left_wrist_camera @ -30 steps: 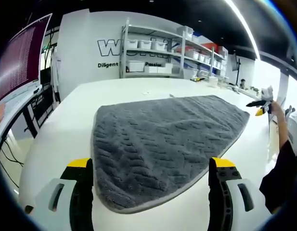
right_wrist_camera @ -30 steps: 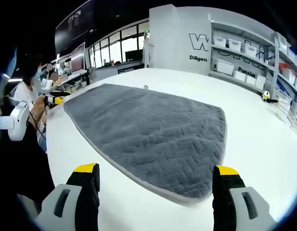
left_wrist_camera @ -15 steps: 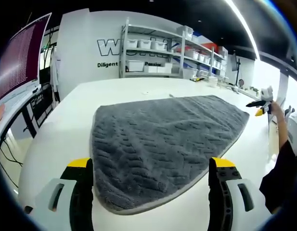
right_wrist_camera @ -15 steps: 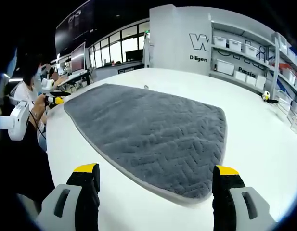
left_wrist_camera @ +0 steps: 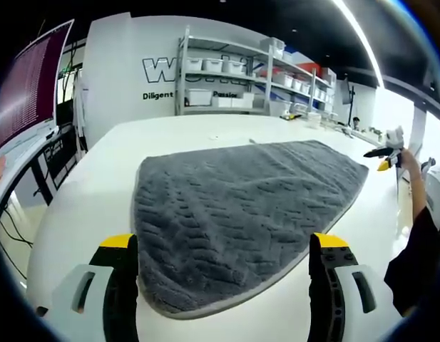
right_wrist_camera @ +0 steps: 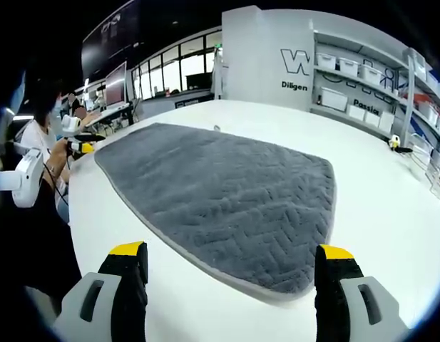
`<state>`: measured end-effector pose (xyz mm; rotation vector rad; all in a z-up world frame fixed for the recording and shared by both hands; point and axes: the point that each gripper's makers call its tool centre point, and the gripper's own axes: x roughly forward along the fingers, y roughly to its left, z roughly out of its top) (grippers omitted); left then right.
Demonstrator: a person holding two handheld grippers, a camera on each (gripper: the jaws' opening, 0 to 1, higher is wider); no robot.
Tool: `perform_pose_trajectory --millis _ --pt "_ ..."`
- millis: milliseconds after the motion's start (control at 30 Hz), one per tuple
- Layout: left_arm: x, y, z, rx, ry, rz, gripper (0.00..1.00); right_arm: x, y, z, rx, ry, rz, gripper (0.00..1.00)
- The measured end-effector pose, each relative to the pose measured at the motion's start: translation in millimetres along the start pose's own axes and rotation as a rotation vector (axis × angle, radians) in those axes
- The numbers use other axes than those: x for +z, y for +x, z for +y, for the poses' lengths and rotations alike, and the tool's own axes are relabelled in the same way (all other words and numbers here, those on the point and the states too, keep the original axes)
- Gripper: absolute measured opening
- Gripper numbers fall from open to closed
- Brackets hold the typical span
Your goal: Open the folded towel by lifting each exposed corner and separating the folded layers until the towel lies flat within the target outline without major curled edges
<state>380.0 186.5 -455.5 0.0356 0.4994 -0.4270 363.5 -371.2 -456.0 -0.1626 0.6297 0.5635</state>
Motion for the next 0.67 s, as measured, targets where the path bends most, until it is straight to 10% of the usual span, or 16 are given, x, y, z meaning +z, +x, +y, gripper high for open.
perform_pose_trajectory --millis 667 --pt "-1.7 -0.7 1.1 0.002 -0.003 0.002 0.99 -1.1 0.8 -0.4 0.005 0.002 0.003 0.99"
